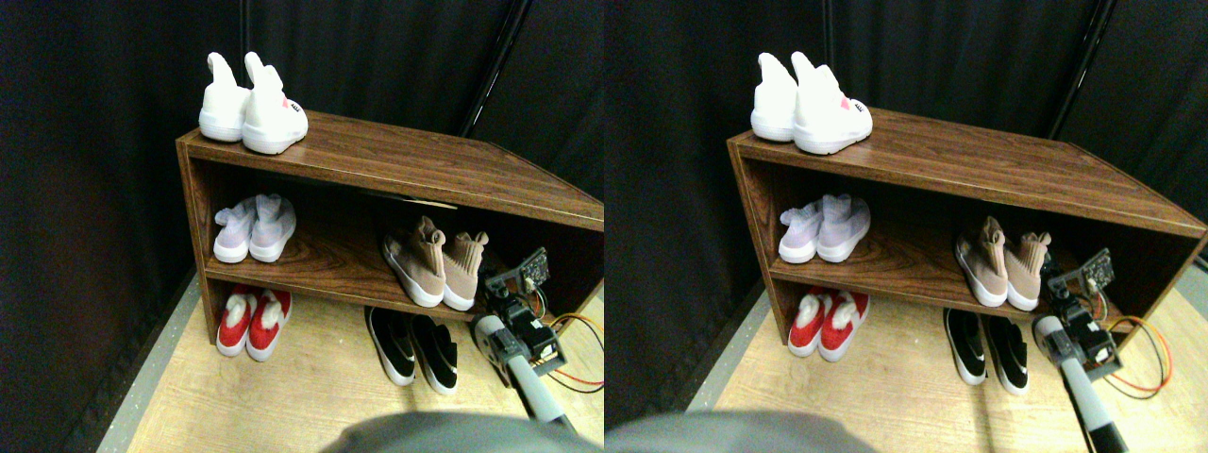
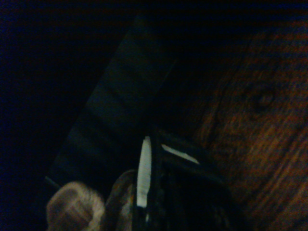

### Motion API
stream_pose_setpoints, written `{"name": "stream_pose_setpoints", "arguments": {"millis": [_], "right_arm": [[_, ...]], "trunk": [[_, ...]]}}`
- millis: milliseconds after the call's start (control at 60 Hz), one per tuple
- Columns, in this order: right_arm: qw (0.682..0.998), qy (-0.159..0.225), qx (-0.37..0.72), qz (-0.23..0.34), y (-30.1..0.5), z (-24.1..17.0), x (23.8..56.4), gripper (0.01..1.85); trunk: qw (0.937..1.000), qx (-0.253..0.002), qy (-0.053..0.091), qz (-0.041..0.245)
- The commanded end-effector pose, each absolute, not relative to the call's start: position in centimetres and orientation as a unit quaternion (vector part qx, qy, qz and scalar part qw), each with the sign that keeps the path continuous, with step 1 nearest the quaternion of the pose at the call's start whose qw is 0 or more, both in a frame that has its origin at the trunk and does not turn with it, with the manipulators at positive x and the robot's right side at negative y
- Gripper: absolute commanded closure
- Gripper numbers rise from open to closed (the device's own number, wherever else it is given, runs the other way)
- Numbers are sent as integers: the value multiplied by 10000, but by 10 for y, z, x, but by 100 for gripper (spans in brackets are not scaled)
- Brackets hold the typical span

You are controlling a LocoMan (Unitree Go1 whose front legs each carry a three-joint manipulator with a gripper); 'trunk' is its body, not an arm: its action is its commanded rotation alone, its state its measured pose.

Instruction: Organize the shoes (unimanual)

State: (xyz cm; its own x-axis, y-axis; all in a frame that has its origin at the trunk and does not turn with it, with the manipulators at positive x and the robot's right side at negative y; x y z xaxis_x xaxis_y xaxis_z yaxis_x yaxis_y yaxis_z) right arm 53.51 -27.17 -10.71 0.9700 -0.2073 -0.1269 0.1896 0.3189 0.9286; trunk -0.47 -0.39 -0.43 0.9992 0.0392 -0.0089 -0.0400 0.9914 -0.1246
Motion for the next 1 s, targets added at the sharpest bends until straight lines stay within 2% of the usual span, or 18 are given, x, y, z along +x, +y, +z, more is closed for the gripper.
{"name": "stream_pose_setpoints", "arguments": {"millis": [17,133,250,333,450,533,600,650,717,767,917,1000], "right_arm": [[8222,-86,5544,-1288,-280,-107,537,180],[8478,-68,5209,-990,-289,-101,537,180],[8338,-267,5403,-1100,-292,-93,530,180],[8764,-398,4722,-866,-296,-85,522,180],[8601,-426,5038,-674,-297,-77,510,180],[8677,-496,4916,-537,-298,-73,501,180],[8591,-488,5067,-533,-297,-68,487,180],[8632,-475,5020,-258,-298,-64,478,180],[8647,-578,4986,-205,-298,-62,468,180],[8555,-576,5146,-76,-299,-59,458,180],[8610,-682,5040,52,-298,-55,426,180],[8485,-658,5247,218,-297,-57,412,180]], "trunk": [[9977,-645,138,179],[9981,-595,127,113],[9984,-549,103,43],[9986,-518,97,-12],[9988,-487,78,-50],[9989,-463,58,-110],[9989,-459,47,-130],[9989,-456,47,-140],[9988,-458,45,-157],[9988,-466,45,-166],[9986,-497,49,-166],[9986,-511,59,-158]]}}
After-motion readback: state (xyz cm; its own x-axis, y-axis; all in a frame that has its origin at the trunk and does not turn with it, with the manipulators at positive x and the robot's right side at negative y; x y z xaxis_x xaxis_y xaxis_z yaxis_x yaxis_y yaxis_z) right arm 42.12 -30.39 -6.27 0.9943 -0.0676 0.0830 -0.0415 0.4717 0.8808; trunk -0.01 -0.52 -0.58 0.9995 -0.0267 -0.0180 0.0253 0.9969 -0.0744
